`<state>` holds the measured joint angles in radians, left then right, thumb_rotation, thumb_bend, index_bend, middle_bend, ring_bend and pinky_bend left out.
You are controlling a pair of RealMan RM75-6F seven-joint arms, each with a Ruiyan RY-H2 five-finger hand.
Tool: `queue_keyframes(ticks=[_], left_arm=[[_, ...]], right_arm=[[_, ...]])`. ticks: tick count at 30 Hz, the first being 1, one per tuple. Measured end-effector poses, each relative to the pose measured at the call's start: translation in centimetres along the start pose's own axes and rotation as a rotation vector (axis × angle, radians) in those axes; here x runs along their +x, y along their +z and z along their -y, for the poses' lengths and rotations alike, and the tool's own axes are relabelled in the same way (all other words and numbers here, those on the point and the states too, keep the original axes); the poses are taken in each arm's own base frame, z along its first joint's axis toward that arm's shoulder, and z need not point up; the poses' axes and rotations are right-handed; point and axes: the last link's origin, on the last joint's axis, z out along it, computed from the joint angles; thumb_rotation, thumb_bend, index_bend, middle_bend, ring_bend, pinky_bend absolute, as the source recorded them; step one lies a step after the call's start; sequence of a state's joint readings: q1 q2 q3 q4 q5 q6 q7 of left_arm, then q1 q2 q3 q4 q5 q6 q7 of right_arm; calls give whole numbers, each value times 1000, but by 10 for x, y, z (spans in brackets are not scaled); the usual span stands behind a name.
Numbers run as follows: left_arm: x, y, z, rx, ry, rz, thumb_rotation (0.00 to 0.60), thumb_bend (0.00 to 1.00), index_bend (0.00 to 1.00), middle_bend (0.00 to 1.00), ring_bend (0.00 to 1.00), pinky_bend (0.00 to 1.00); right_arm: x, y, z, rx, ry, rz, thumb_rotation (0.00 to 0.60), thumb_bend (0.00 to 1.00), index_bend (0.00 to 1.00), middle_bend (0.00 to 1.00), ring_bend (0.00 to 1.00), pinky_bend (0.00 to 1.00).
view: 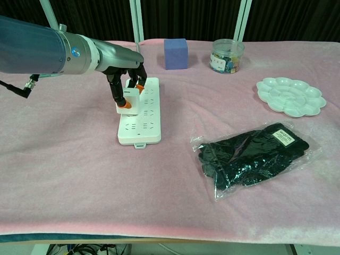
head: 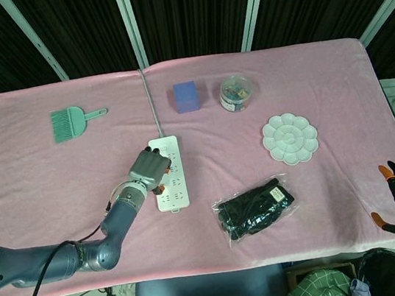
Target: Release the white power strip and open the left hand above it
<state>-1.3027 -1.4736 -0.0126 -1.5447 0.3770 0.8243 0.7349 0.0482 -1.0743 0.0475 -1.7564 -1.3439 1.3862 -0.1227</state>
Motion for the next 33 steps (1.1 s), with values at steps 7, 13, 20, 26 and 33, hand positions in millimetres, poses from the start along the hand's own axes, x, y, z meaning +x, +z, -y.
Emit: queue_keyframes(ticks=[7, 13, 20, 26, 33], left_arm=[[-2, 2, -3, -10, 1, -2, 600, 395, 604, 578, 170, 192], [-5, 4, -4, -10, 5, 1, 600, 396, 605, 582, 170, 192], [-8, 6, -4, -10, 7, 9, 600, 396, 607, 584, 170, 192], [-10, 6, -6, -17, 11, 11, 600, 396, 608, 585, 171, 192], [-12, 7, -9, -24, 22, 15, 600, 396, 608, 586, 171, 192]], right_arm=[[0, 0, 0, 0, 2, 3, 600, 174, 0, 16, 163, 128], [0, -1, 0, -2, 5, 3, 600, 174, 0, 17, 163, 127], [0, 0, 0, -4, 8, 6, 600, 174, 0, 17, 162, 128], [0, -1, 0, -4, 8, 7, 600, 174, 0, 16, 162, 128], [0, 0, -1, -8, 10, 9, 600, 174, 0, 17, 163, 127]])
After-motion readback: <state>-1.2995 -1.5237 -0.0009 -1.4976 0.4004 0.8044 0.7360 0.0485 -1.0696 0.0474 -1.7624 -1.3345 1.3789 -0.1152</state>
